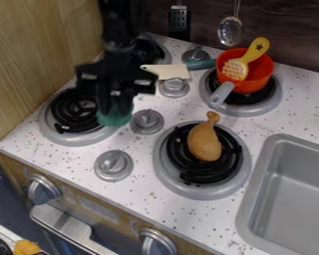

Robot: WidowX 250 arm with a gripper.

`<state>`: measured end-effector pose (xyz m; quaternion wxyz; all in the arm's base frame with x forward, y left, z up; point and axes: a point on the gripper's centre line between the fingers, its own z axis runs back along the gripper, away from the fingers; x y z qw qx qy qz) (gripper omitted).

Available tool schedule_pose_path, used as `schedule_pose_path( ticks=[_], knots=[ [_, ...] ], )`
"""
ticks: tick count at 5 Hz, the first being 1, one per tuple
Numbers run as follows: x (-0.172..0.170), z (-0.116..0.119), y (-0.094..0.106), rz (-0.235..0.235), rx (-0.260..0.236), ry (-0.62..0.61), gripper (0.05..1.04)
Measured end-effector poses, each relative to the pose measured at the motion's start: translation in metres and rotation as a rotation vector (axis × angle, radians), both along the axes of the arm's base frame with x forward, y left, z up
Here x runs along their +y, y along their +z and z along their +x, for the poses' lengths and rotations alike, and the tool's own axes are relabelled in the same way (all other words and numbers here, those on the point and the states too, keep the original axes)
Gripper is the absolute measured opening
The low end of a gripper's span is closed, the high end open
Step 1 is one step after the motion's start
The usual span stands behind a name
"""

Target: Put the green bell peper in left side burner.

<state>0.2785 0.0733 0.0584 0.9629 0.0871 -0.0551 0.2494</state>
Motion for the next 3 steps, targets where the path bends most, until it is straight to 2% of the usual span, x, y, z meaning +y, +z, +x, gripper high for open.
schedule_pose_path(
  ticks=[2, 3],
  knots=[
    [0.005, -0.010, -0.025, -0.067, 0.048, -0.015, 0.322],
    [0.005, -0.012, -0.030, -0.086, 0.050, -0.021, 0.322]
  ],
)
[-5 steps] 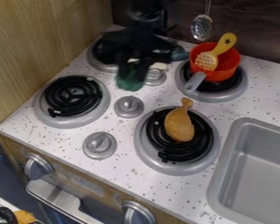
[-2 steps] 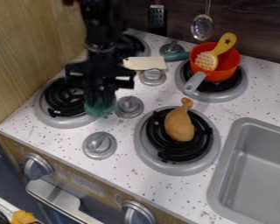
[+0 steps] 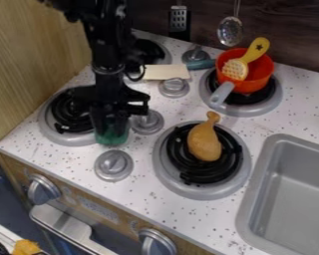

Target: Put the green bell peper in left side burner.

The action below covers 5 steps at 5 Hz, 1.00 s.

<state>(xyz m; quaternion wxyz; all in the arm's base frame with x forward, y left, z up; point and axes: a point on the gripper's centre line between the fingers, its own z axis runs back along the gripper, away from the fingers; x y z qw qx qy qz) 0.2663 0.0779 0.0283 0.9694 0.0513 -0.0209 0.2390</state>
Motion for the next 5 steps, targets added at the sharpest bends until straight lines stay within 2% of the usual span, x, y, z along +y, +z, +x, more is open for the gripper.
schedule_pose_path(
  ticks=[1, 2, 3, 5],
  knots=[
    [0.002, -0.002, -0.002, -0.008, -0.010, -0.009, 0.401],
    [0.004, -0.007, -0.006, 0.003, -0.005, -0.008, 0.693],
    [0.009, -0.015, -0.005, 0.015, 0.032, 0.015, 0.964],
    [0.004, -0.009, 0.016, 0.058, 0.046, 0.017, 0.999]
  ],
)
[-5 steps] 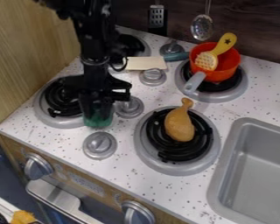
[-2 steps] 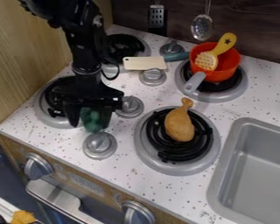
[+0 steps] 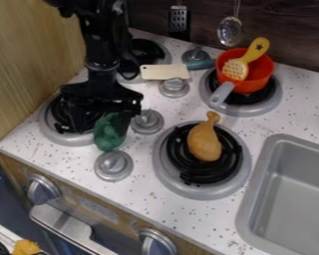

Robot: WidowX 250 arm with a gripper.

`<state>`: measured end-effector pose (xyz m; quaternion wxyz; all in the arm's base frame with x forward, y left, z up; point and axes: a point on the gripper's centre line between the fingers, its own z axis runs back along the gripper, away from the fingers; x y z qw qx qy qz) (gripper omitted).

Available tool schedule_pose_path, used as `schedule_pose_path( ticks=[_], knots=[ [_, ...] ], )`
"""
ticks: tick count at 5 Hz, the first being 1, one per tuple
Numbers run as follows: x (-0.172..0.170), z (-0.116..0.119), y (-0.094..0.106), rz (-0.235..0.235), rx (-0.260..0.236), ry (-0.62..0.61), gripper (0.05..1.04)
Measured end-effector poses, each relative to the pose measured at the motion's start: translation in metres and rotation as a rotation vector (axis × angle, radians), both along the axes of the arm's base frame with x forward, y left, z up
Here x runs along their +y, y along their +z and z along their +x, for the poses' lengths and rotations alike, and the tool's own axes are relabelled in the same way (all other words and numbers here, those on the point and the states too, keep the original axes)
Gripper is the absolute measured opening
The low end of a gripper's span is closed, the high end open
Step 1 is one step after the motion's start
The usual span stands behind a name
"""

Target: Put the green bell peper in left side burner.

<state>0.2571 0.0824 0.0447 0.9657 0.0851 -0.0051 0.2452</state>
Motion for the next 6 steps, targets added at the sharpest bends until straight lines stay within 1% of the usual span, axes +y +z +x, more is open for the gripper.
schedule_pose_path(
  ticks=[1, 2, 3, 4, 5, 6],
  knots=[
    [-0.004, 0.004, 0.007, 0.005, 0.010, 0.000, 0.999],
    [-0.009, 0.010, 0.019, -0.013, -0.034, 0.005, 0.999],
    [-0.022, 0.021, 0.024, -0.023, -0.092, -0.046, 0.999],
    [-0.032, 0.042, 0.033, -0.040, -0.172, -0.179, 0.999],
    [-0.047, 0.062, 0.035, -0.023, -0.197, -0.263, 0.999],
    [-0.063, 0.075, 0.046, -0.014, -0.205, -0.287, 0.999]
  ],
)
